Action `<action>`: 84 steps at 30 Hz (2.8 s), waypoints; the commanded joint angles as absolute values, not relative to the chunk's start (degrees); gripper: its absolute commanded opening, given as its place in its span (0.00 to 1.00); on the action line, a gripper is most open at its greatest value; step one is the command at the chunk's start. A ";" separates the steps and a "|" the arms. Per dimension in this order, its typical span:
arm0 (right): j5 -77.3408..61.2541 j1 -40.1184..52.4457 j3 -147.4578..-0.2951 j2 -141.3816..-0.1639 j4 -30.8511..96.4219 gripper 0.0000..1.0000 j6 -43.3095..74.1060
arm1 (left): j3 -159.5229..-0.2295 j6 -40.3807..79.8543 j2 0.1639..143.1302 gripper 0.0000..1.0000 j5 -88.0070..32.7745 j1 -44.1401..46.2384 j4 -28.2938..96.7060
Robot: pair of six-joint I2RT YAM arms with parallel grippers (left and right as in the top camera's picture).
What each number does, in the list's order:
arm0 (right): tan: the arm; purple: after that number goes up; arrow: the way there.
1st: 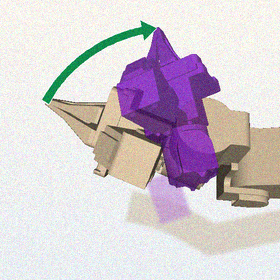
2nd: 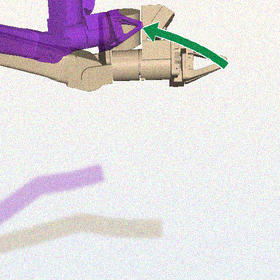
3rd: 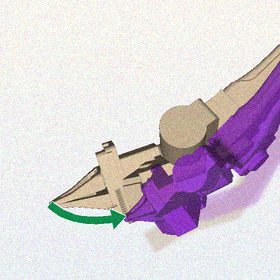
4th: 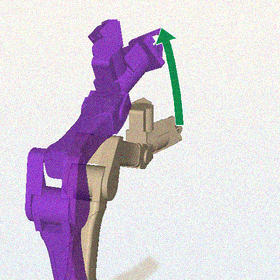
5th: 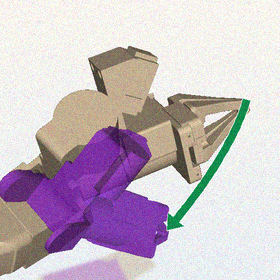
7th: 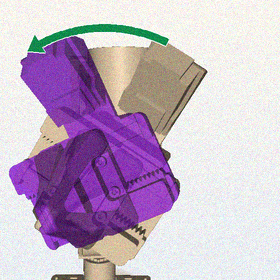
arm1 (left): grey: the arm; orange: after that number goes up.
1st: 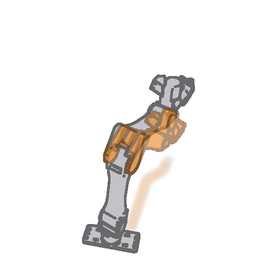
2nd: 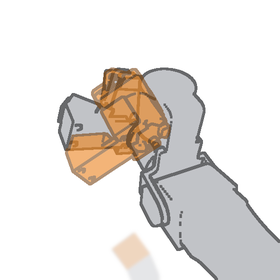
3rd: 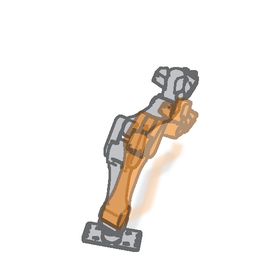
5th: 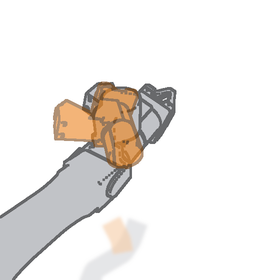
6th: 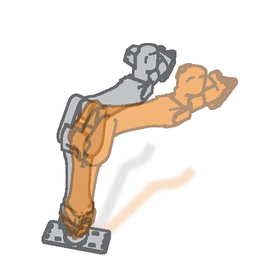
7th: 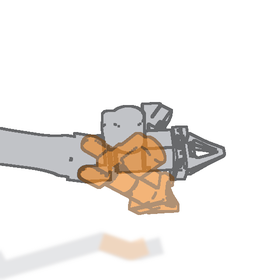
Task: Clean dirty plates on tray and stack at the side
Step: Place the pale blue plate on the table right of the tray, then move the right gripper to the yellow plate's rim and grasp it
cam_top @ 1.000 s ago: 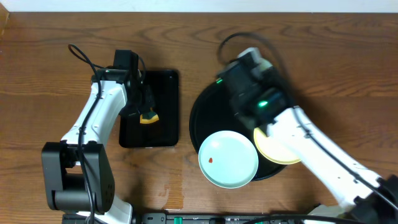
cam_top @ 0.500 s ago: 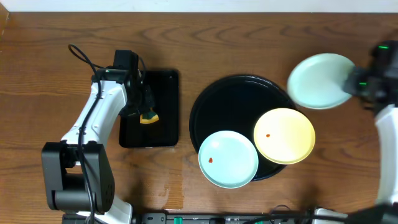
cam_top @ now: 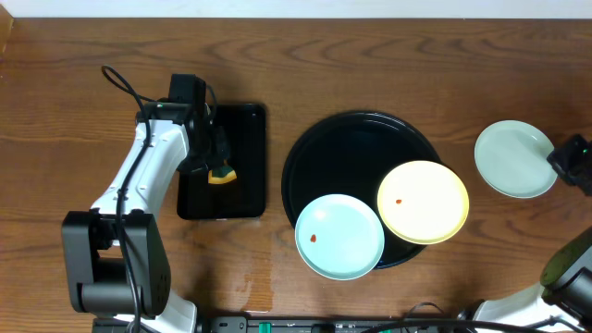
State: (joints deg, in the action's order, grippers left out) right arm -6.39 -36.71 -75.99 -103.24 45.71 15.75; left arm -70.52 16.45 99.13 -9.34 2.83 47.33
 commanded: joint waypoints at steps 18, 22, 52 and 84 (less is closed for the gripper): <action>-25.58 -19.00 -76.05 -85.97 60.88 0.52 8.49 | -70.78 10.61 92.62 0.08 -13.28 9.19 49.36; -19.49 -11.79 -76.05 -86.30 63.77 0.51 8.49 | -70.76 7.51 92.47 0.08 -12.38 13.43 48.69; -12.05 -6.72 -75.96 -88.09 65.65 0.57 8.08 | -57.91 7.81 103.02 0.08 -4.10 10.17 27.88; -7.38 -6.72 -60.40 -88.90 63.37 0.54 15.20 | -60.14 12.23 106.56 0.09 -10.94 5.21 33.69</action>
State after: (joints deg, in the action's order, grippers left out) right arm -3.79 -7.09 -63.92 -88.40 65.23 15.00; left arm -61.30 11.99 104.49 -11.97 5.34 33.78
